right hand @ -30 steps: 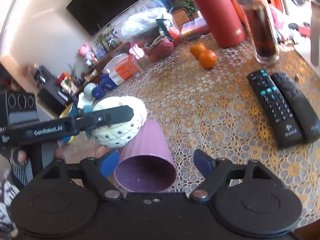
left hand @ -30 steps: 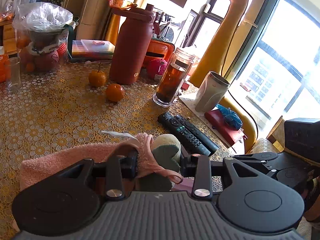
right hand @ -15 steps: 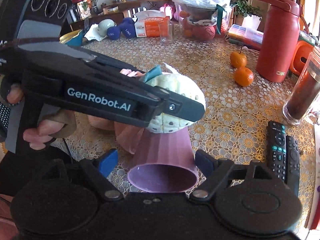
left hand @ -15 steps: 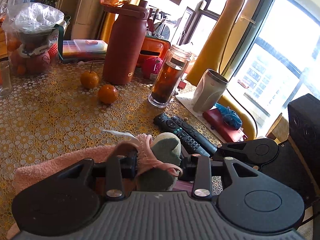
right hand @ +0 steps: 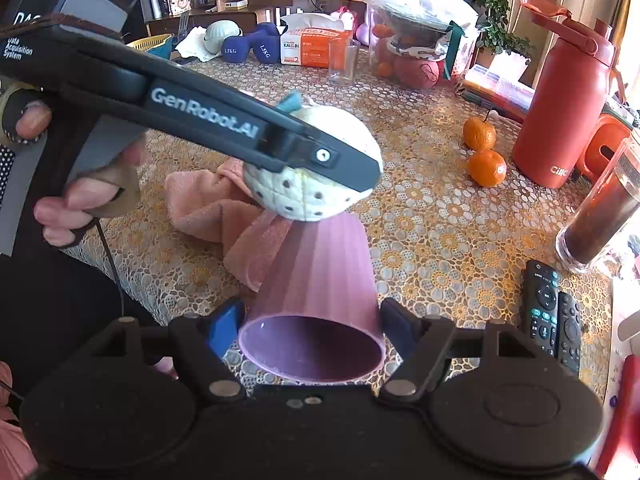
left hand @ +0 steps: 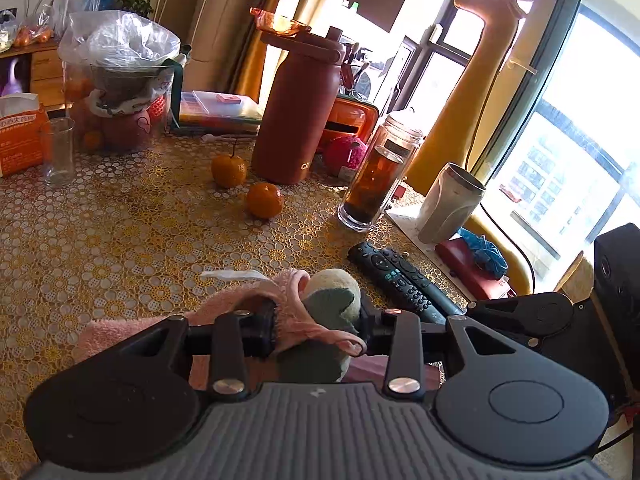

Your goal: Clean container

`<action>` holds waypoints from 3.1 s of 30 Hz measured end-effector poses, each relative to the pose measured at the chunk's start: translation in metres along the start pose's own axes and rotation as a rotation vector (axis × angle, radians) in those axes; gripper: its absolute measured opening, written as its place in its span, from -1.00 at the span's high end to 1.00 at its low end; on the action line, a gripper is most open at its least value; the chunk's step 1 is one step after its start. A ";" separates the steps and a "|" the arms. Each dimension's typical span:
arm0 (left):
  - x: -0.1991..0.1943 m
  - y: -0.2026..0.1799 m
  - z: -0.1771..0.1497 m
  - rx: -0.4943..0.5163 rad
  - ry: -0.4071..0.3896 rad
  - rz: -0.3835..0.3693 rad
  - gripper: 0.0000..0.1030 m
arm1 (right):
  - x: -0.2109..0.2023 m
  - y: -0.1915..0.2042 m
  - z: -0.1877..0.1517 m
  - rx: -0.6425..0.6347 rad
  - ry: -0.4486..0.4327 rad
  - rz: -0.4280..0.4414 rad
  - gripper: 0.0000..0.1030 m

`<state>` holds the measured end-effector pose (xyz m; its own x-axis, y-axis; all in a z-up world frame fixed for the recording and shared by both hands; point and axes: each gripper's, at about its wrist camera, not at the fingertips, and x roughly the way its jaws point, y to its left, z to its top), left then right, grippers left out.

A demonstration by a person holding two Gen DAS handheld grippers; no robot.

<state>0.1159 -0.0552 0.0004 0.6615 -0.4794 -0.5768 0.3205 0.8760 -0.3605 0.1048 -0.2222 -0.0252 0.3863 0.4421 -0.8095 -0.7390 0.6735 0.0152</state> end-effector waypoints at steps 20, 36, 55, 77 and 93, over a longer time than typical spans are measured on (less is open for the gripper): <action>0.000 -0.002 -0.037 -0.030 0.112 -0.089 0.29 | -0.006 -0.023 -0.019 0.189 -0.095 0.080 -0.41; 0.002 0.047 -0.045 -0.096 0.133 0.054 0.29 | -0.012 -0.023 -0.018 0.195 -0.131 0.063 -0.41; -0.067 0.122 -0.024 -0.117 0.044 0.281 0.29 | 0.000 -0.007 0.030 0.083 -0.087 -0.029 -0.40; -0.076 0.150 -0.040 -0.129 0.037 0.371 -0.26 | 0.032 -0.015 0.073 0.106 -0.043 -0.134 -0.41; -0.117 0.103 -0.038 -0.073 -0.062 0.379 -0.60 | 0.001 -0.015 0.070 0.171 -0.154 -0.113 -0.57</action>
<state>0.0461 0.0892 0.0029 0.7642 -0.1159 -0.6345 -0.0024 0.9832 -0.1826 0.1549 -0.1901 0.0145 0.5498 0.4347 -0.7132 -0.5877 0.8081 0.0396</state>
